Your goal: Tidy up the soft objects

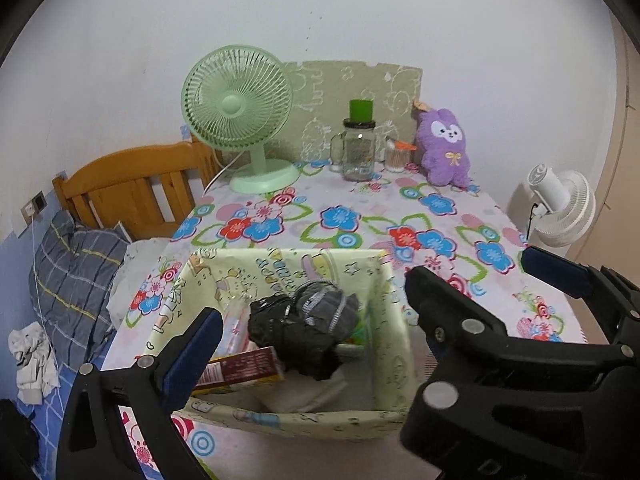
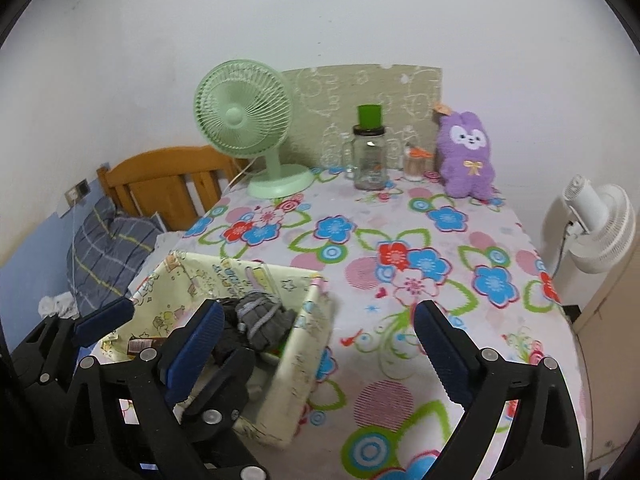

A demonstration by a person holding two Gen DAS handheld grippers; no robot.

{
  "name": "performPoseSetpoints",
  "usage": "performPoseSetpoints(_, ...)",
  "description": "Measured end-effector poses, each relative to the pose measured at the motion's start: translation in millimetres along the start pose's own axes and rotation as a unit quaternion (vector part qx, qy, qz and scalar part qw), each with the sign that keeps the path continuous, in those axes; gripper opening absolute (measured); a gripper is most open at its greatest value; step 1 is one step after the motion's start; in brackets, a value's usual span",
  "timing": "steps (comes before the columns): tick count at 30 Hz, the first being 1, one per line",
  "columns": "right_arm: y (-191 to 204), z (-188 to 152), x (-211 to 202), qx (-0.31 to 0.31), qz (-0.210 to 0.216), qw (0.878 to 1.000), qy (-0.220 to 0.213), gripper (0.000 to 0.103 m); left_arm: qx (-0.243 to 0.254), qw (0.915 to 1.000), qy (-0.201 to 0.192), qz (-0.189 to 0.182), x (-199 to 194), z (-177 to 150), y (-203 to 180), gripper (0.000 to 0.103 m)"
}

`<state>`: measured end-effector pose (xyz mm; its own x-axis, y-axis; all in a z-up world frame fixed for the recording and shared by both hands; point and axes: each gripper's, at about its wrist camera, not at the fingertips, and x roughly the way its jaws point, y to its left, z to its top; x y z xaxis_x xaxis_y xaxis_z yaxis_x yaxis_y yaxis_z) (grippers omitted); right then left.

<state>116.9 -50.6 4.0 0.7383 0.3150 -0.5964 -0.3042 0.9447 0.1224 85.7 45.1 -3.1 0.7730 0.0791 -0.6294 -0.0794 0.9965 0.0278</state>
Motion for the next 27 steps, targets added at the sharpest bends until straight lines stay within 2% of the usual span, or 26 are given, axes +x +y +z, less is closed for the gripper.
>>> performPoseSetpoints(10,-34,0,-49,0.022,-0.027,0.999,-0.04,0.098,0.005,0.9994,-0.032,-0.009,-32,7,-28,0.102)
performPoseSetpoints(15,-48,-2,-74,0.031,-0.043,0.996,-0.067,0.102,0.005,0.9988,-0.048,-0.011,-49,9,-39,0.103)
performPoseSetpoints(27,-68,-13,-128,0.034,-0.069,0.99,-0.117,0.103,0.006,0.9967,-0.081,-0.008,-84,5,-53,0.103)
